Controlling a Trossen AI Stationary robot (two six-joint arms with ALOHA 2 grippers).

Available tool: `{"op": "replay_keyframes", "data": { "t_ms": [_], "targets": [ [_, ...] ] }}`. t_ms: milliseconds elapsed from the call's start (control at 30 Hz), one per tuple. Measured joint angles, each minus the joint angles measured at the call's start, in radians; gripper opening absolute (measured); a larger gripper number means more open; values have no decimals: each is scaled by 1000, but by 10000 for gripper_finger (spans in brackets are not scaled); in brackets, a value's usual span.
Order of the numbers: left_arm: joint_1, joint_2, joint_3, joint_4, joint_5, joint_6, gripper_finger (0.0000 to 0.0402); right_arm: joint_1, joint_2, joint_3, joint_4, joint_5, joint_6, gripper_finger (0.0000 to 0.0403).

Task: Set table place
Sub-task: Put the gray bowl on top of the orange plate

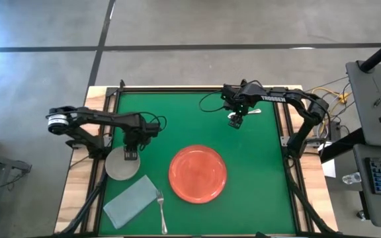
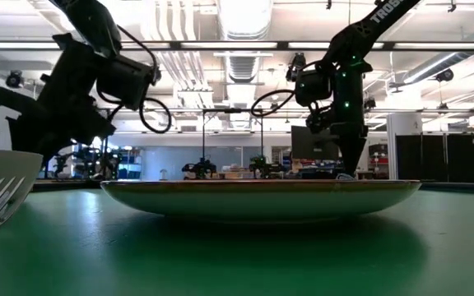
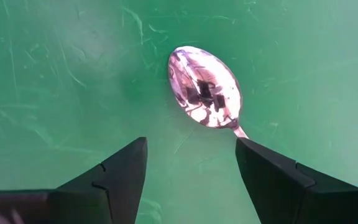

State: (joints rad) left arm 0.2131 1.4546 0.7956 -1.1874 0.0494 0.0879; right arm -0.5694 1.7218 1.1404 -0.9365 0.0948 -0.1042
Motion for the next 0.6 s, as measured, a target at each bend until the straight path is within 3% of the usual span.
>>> {"op": "replay_keyframes", "data": {
  "t_ms": [200, 400, 600],
  "targets": [
    [1, 31, 10, 13, 1, -3, 7, 0, 0, 0, -2, 0, 0, 239],
    [3, 25, 27, 18, 35, -64, 1, 0, 0, 0, -2, 0, 0, 239],
    [3, 2, 86, 17, 100, -217, 0, 0, 0, 0, -2, 0, 0, 238]
  ]
}}
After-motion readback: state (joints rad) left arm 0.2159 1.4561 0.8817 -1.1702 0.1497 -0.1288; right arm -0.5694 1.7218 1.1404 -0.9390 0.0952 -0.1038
